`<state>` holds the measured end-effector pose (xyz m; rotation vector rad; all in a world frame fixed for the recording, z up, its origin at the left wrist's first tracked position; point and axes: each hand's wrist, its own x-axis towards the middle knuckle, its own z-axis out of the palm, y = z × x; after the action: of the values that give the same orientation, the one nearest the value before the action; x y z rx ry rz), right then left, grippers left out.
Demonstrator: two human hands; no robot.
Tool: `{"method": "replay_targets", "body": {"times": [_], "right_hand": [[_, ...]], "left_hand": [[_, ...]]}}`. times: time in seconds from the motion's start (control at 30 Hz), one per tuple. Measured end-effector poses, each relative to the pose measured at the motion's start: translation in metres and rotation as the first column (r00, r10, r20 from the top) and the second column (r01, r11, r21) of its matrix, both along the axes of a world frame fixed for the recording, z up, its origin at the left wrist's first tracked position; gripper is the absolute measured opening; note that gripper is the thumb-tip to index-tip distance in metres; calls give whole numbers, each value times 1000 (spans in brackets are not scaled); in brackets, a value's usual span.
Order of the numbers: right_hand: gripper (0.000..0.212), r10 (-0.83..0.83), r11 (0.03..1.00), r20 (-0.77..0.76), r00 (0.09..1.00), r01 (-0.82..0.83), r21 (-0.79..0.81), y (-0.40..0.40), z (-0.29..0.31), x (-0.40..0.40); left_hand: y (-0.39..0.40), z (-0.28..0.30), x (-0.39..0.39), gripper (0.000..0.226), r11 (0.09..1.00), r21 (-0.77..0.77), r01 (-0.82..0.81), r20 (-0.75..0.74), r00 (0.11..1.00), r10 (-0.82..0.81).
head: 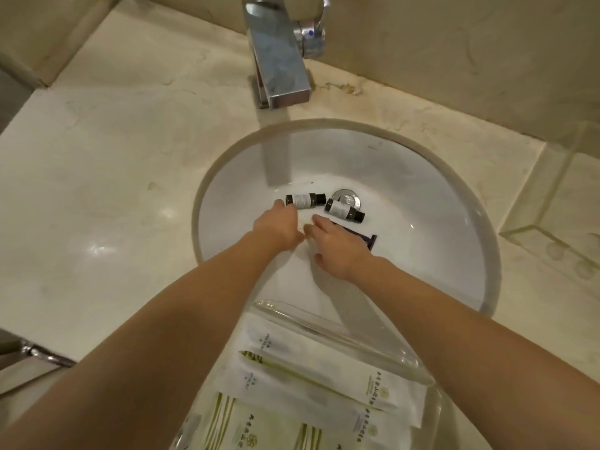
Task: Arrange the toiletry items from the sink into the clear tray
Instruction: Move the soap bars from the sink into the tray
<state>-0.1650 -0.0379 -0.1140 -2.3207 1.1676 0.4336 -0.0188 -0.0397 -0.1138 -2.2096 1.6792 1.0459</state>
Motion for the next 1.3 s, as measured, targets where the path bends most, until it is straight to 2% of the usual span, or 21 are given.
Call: {"method": "replay_targets", "body": {"times": [0.13, 0.33, 0.4, 0.43, 0.47, 0.5, 0.53, 0.57, 0.6, 0.67, 0.7, 0.73, 0.87, 1.03, 1.17, 1.3], "right_hand": [[35, -22, 991, -9, 1000, 21, -131, -3, -8, 5], [43, 80, 988, -163, 983, -100, -119, 2, -3, 1], [39, -34, 999, -98, 995, 31, -32, 3, -3, -3], [33, -186, 981, -1, 983, 185, 61, 3, -2, -5], [21, -411, 897, 110, 905, 380, 225, 3, 1, -7], [10, -642, 733, 172, 747, 532, 423, 4, 6, -9], [8, -793, 563, 167, 586, 600, 569, 6, 10, -11], [10, -842, 481, 143, 520, 603, 636, 11, 13, -14], [13, -822, 497, 125, 556, 591, 635, 16, 13, -17], [32, -646, 674, 69, 760, 527, 518, 27, 8, -20], [42, -568, 742, 40, 822, 491, 455, 30, 4, -20], [49, -529, 770, 19, 849, 470, 431, 30, 3, -19], [64, -420, 841, 20, 907, 381, 384, 23, 3, -3], [74, -379, 867, 34, 925, 342, 363, 12, 0, 21], [65, -268, 925, -8, 963, 260, 276, 9, -4, 35], [41, -190, 966, -34, 981, 193, 172, 7, -6, 45]], "left_hand": [[-1, -4, -6, 54, 1000, -15, -14, -11, 1000, 14], [6, 1, -9, 39, 999, 2, 33, -42, 999, -33], [7, 5, -4, 34, 1000, 10, 18, -90, 996, -17], [8, 9, -1, 32, 1000, 9, -4, -128, 992, 5], [8, 14, 2, 28, 999, 4, -33, -169, 985, 33], [8, 20, 5, 24, 998, -6, -58, -206, 977, 55], [8, 25, 6, 21, 997, -17, -80, -232, 970, 74], [9, 31, 7, 20, 994, -23, -104, -250, 964, 95], [10, 36, 6, 19, 992, -22, -127, -263, 958, 117], [12, 42, 5, 19, 990, -3, -141, -264, 955, 135], [13, 44, 4, 20, 991, 7, -132, -254, 959, 129], [14, 45, 5, 22, 992, 18, -127, -244, 961, 128], [20, 45, 14, 22, 979, 51, -199, -237, 950, 205], [32, 36, 30, 31, 951, 64, -303, -232, 922, 310], [34, 30, 36, 30, 921, 68, -383, -302, 872, 385], [33, 31, 40, 33, 878, 100, -468, -392, 792, 468]]}}
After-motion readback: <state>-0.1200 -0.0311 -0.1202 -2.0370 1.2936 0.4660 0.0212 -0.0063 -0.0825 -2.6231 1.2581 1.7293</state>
